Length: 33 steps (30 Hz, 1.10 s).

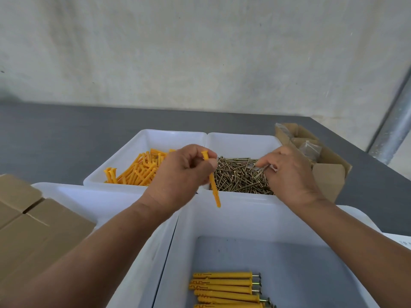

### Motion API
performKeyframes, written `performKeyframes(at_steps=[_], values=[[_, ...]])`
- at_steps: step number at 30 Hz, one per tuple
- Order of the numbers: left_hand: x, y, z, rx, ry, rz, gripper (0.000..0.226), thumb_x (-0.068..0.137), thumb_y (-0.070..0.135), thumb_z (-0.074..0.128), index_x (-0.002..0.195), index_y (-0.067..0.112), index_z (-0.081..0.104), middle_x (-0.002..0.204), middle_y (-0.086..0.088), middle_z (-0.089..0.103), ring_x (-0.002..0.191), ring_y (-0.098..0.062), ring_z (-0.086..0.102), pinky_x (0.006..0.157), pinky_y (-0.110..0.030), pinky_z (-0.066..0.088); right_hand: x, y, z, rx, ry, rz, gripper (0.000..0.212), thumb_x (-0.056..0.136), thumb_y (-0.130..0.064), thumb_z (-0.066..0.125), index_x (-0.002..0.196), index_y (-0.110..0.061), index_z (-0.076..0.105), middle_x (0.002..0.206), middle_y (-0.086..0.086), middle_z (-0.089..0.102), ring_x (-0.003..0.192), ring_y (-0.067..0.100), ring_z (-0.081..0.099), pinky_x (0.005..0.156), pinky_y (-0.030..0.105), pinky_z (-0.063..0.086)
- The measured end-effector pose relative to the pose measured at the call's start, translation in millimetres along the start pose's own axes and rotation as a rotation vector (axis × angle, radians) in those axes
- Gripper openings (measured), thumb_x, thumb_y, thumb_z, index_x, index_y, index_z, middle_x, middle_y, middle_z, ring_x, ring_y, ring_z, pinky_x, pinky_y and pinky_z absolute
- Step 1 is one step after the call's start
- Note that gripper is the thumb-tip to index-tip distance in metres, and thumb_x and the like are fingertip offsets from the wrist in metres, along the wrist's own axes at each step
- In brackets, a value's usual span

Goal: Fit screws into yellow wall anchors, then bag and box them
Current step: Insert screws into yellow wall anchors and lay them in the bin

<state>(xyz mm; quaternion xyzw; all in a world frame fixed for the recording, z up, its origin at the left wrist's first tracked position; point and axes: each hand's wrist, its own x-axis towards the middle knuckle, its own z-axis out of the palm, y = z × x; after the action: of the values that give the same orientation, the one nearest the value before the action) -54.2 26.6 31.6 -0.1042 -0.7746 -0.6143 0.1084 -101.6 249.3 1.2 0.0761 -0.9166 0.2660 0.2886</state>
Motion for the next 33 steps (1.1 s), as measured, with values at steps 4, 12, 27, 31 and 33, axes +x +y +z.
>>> performKeyframes(at_steps=[4,12,27,31,33], values=[[-3,-5,6,-0.03,-0.145,-0.102,0.009,0.092,0.009,0.064,0.09,0.016,0.069,0.077,-0.011,0.057,0.071,-0.016,0.064,0.074,-0.035,0.061,4,-15,-10,0.237,-0.035,0.052,0.019,0.089,-0.013,0.068,0.09,-0.03,0.075,0.089,-0.009,0.069,0.078,0.008,0.064,0.081,0.019,0.05],[-6,-12,8,0.094,-0.225,-0.083,0.007,0.09,0.012,0.067,0.096,0.011,0.07,0.073,-0.007,0.052,0.067,-0.013,0.059,0.068,-0.028,0.06,6,-45,-24,0.823,-0.196,0.257,0.066,0.088,-0.004,0.064,0.135,-0.04,0.035,0.08,0.005,0.074,0.064,0.02,0.068,0.06,0.028,0.052],[-6,-21,11,0.222,-0.318,-0.021,0.01,0.088,0.022,0.071,0.098,0.022,0.072,0.068,-0.002,0.058,0.065,-0.01,0.059,0.071,-0.03,0.06,-3,-62,-21,0.792,-0.209,0.16,0.029,0.095,-0.007,0.055,0.101,-0.035,0.052,0.076,-0.002,0.073,0.059,0.018,0.066,0.058,0.031,0.052],[-5,-21,11,0.261,-0.319,-0.018,0.01,0.088,0.026,0.07,0.098,0.023,0.072,0.067,0.002,0.061,0.066,-0.011,0.063,0.077,-0.043,0.06,-4,-64,-20,0.757,-0.282,0.158,0.025,0.095,-0.009,0.054,0.105,-0.032,0.054,0.077,-0.001,0.074,0.06,0.02,0.067,0.059,0.031,0.054],[-6,-21,11,0.281,-0.32,-0.02,0.01,0.088,0.028,0.071,0.095,0.021,0.072,0.066,0.002,0.061,0.066,-0.01,0.063,0.078,-0.045,0.059,-5,-64,-20,0.755,-0.306,0.171,0.023,0.096,-0.01,0.053,0.107,-0.029,0.059,0.077,-0.001,0.074,0.059,0.019,0.068,0.057,0.028,0.054]])
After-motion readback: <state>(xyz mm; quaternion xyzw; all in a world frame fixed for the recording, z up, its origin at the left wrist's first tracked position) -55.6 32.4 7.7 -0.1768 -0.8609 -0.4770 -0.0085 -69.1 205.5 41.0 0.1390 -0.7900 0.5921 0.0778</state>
